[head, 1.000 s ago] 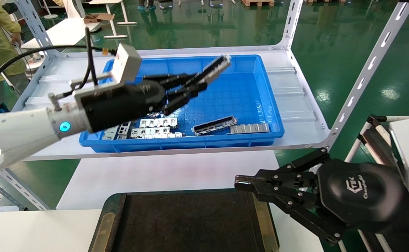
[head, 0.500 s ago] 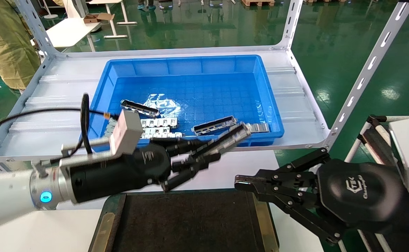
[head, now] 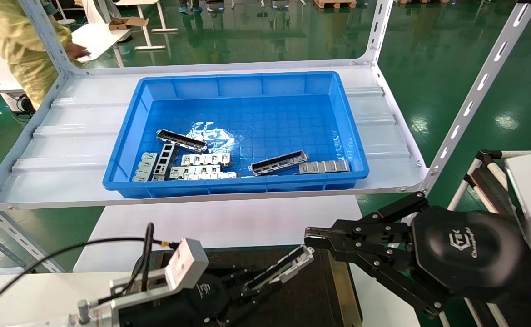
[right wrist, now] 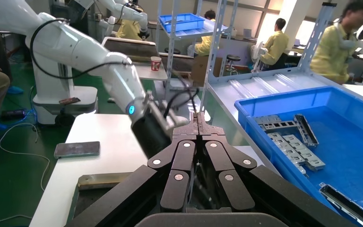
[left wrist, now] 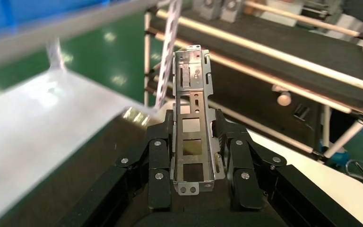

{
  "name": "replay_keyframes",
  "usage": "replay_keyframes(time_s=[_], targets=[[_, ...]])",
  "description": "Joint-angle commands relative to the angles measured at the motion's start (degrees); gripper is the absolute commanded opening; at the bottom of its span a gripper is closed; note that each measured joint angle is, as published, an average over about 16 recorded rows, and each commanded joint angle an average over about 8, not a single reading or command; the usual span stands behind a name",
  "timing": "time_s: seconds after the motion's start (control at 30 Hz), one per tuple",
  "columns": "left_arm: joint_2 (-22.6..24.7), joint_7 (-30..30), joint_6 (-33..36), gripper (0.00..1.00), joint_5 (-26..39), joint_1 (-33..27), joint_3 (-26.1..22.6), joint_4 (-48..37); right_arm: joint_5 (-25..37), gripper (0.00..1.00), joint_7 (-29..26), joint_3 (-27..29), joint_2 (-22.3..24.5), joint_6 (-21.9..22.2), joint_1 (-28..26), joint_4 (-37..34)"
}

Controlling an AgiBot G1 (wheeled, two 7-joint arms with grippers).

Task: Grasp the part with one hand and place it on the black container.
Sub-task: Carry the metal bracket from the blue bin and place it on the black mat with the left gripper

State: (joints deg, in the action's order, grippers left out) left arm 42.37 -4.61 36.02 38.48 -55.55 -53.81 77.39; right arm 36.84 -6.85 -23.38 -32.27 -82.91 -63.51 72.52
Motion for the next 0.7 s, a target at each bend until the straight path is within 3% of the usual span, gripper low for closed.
replay_keyframes(time_s=[0.03, 0.4, 0.7], targets=[[0.4, 0.1, -2.2, 0.00, 0.1, 1.9, -0.4, 0.1, 0.0, 0.00, 0.0, 0.0, 0.0, 0.0, 0.0, 0.0], [7.4, -2.2, -22.5, 0.00, -0.1, 9.9, -2.5, 0.0, 0.0, 0.00, 0.0, 0.0, 0.0, 0.0, 0.0, 0.0], [13.9, -5.3, -41.1, 0.00, -2.1, 11.4, -6.8, -0.2, 0.0, 0.00, 0.0, 0.0, 0.0, 0.0, 0.0, 0.0]])
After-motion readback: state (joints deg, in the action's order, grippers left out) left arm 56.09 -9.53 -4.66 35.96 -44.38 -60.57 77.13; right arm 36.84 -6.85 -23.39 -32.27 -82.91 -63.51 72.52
